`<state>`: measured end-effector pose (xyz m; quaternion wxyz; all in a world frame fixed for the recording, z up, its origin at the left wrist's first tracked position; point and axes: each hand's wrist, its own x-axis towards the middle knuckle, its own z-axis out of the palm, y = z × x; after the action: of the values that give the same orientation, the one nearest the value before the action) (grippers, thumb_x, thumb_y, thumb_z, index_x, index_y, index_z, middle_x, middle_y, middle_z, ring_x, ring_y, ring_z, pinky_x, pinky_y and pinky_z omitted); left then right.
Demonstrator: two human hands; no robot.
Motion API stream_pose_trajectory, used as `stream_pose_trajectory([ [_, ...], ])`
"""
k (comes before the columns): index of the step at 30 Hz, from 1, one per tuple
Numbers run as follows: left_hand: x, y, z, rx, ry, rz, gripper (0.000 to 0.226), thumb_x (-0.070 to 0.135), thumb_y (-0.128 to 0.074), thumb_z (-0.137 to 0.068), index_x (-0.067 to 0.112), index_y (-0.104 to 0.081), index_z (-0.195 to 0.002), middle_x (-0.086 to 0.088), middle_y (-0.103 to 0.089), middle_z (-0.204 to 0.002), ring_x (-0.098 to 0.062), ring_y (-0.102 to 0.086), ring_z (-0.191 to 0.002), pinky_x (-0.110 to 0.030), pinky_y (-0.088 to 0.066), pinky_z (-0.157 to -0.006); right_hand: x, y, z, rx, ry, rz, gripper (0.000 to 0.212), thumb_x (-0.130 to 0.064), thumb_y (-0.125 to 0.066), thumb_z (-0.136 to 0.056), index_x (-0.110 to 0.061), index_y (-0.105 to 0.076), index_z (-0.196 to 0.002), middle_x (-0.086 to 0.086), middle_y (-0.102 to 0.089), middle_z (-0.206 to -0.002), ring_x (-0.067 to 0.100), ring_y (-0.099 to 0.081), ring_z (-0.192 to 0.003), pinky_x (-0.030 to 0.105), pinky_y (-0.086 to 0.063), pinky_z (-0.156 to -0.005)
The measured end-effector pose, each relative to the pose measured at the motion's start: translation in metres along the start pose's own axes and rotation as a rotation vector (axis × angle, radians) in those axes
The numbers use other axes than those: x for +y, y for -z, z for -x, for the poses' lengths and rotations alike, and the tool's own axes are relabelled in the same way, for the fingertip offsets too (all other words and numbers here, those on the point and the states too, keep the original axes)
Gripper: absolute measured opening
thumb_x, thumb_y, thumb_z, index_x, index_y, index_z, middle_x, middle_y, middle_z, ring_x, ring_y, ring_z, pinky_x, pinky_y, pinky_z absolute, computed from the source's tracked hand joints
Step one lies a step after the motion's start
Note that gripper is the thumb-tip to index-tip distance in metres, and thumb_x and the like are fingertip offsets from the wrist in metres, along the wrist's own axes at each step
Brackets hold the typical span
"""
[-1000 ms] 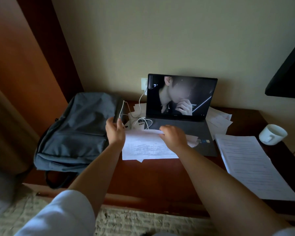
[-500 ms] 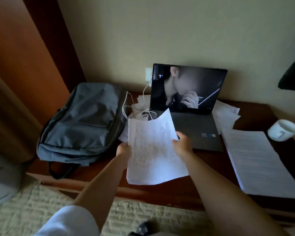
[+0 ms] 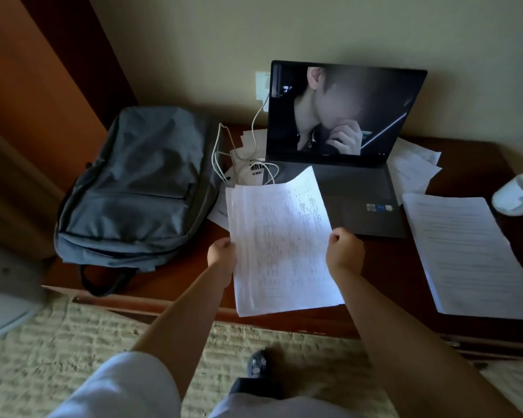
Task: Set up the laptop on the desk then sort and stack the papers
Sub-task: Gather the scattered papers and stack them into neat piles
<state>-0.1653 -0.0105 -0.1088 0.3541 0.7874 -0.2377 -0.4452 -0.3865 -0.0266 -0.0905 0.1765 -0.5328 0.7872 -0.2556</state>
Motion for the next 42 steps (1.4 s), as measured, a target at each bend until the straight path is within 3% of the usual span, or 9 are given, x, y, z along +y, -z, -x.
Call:
stream_pose_trajectory([
  [5, 0.0, -0.003, 0.004, -0.012, -0.112, -0.037, 0.042, 0.005, -0.042, -0.095, 0.018, -0.044, -0.135, -0.002, -0.059, -0.113, -0.014, -0.059, -0.086, -0.028, -0.05, -0.072, 0.006, -0.002, -0.003, 0.027, -0.07, -0.039, 0.024, -0.012, -0.045, -0.099, -0.003, -0.062, -0.113, 0.014, -0.064, -0.109, 0.027, -0.06, -0.104, 0.026, -0.046, -0.077],
  [13, -0.005, -0.011, 0.005, -0.078, -0.149, -0.006, 0.049, 0.009, -0.054, -0.091, 0.024, -0.038, -0.136, -0.004, -0.061, -0.108, -0.02, -0.064, -0.085, -0.036, -0.058, -0.072, 0.014, -0.034, 0.01, -0.276, -0.085, 0.225, 0.056, -0.025, -0.052, -0.095, -0.005, -0.033, -0.143, 0.014, -0.033, -0.147, 0.032, -0.034, -0.134, 0.042, -0.044, -0.103],
  [17, -0.007, -0.013, 0.007, -0.093, -0.178, -0.013, 0.054, 0.008, -0.046, -0.095, 0.027, -0.029, -0.143, -0.001, -0.056, -0.117, -0.017, -0.063, -0.086, -0.029, -0.057, -0.063, 0.019, -0.041, 0.01, -0.127, -0.022, 0.141, 0.042, -0.015, -0.06, -0.088, -0.011, -0.048, -0.128, 0.009, -0.057, -0.124, 0.028, -0.056, -0.113, 0.039, -0.056, -0.086],
  [21, -0.007, -0.018, 0.01, -0.111, -0.143, -0.04, 0.035, 0.016, -0.048, -0.096, 0.022, -0.048, -0.131, -0.007, -0.053, -0.124, -0.02, -0.062, -0.094, -0.025, -0.055, -0.062, 0.016, -0.039, 0.015, -0.069, 0.076, 0.131, 0.033, -0.005, -0.054, -0.09, -0.011, -0.056, -0.123, 0.008, -0.063, -0.103, 0.024, -0.064, -0.09, 0.03, -0.057, -0.069],
  [27, -0.001, -0.023, 0.011, -0.123, -0.06, 0.062, 0.043, 0.01, -0.047, -0.095, 0.017, -0.039, -0.136, -0.005, -0.057, -0.114, -0.02, -0.063, -0.09, -0.031, -0.058, -0.065, 0.008, -0.044, 0.013, -0.104, -0.139, 0.168, 0.047, -0.02, -0.065, -0.084, -0.001, -0.051, -0.125, 0.015, -0.046, -0.132, 0.03, -0.043, -0.125, 0.039, -0.049, -0.098],
  [29, -0.001, -0.023, 0.008, -0.121, -0.068, 0.013, 0.031, 0.011, -0.046, -0.095, 0.013, -0.052, -0.125, -0.006, -0.061, -0.105, -0.019, -0.065, -0.085, -0.025, -0.054, -0.058, 0.01, -0.047, 0.014, -0.163, -0.029, 0.155, 0.031, -0.005, -0.059, -0.083, -0.003, -0.058, -0.114, 0.011, -0.049, -0.129, 0.028, -0.045, -0.122, 0.036, -0.051, -0.094],
  [32, 0.001, -0.022, 0.005, -0.127, -0.09, -0.022, 0.029, 0.009, -0.046, -0.094, 0.016, -0.057, -0.12, -0.004, -0.062, -0.101, -0.018, -0.065, -0.083, -0.025, -0.054, -0.06, 0.007, -0.048, 0.015, -0.089, -0.003, 0.009, 0.036, 0.006, -0.061, -0.078, -0.005, -0.059, -0.112, 0.008, -0.055, -0.12, 0.027, -0.054, -0.114, 0.034, -0.055, -0.087],
  [37, 0.001, -0.024, 0.001, -0.141, -0.061, -0.001, 0.039, 0.009, -0.047, -0.094, 0.021, -0.048, -0.131, -0.004, -0.06, -0.109, -0.023, -0.065, -0.091, -0.036, -0.06, -0.071, 0.004, -0.039, 0.006, -0.077, -0.146, -0.126, 0.055, 0.003, -0.063, -0.079, -0.01, -0.045, -0.129, 0.011, -0.056, -0.122, 0.031, -0.056, -0.113, 0.038, -0.057, -0.084],
  [42, 0.001, -0.024, -0.006, -0.148, -0.026, -0.05, 0.039, 0.013, -0.049, -0.094, 0.017, -0.047, -0.133, -0.005, -0.059, -0.11, -0.021, -0.064, -0.088, -0.029, -0.056, -0.063, 0.001, -0.032, 0.002, -0.149, -0.322, -0.089, 0.07, -0.02, -0.066, -0.084, -0.013, -0.03, -0.143, 0.012, -0.048, -0.136, 0.032, -0.053, -0.119, 0.042, -0.056, -0.085],
])
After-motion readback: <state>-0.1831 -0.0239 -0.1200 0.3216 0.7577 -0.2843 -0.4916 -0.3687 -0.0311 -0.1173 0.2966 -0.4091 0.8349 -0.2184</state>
